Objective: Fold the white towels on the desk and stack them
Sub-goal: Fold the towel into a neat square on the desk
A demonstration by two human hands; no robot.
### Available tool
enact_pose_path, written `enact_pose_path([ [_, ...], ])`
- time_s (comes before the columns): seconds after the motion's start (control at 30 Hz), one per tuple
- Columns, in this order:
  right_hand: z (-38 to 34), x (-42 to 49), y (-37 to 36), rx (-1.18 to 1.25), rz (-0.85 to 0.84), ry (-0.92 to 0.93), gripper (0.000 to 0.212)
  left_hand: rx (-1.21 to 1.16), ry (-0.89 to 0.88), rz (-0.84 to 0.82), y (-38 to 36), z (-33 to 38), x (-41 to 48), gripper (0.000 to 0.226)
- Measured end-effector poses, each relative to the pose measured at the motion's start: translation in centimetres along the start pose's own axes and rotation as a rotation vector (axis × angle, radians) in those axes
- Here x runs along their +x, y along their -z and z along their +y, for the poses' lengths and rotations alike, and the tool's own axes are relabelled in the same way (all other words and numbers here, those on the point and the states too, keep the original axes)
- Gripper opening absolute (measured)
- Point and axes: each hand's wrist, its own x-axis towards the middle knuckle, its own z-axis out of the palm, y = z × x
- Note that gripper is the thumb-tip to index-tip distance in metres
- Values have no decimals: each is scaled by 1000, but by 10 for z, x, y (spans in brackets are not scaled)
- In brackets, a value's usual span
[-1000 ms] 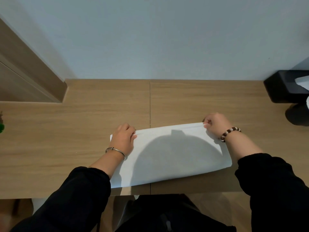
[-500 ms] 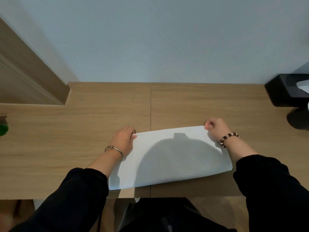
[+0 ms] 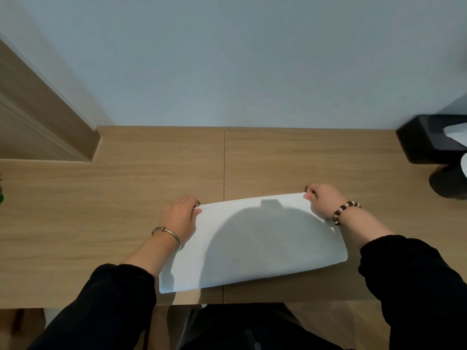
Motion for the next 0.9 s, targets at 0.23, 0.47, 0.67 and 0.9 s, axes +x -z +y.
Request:
enact_pose_path([
  [0.23,-9,14,2,-132,-7,-65,29,238,-177,41,11,0,-2,25],
  [0.47,-19,20,-9,-266,59,-136,32,355,211,-170,4,-5,1,37],
  [0.67,-27,21,-14,-324,100,-146,29,341,-343,63,-2,46,7,48],
  [0.9,-18,18,-10,-195,194,-111,29,381,-462,-417,-42,54,-6,61],
])
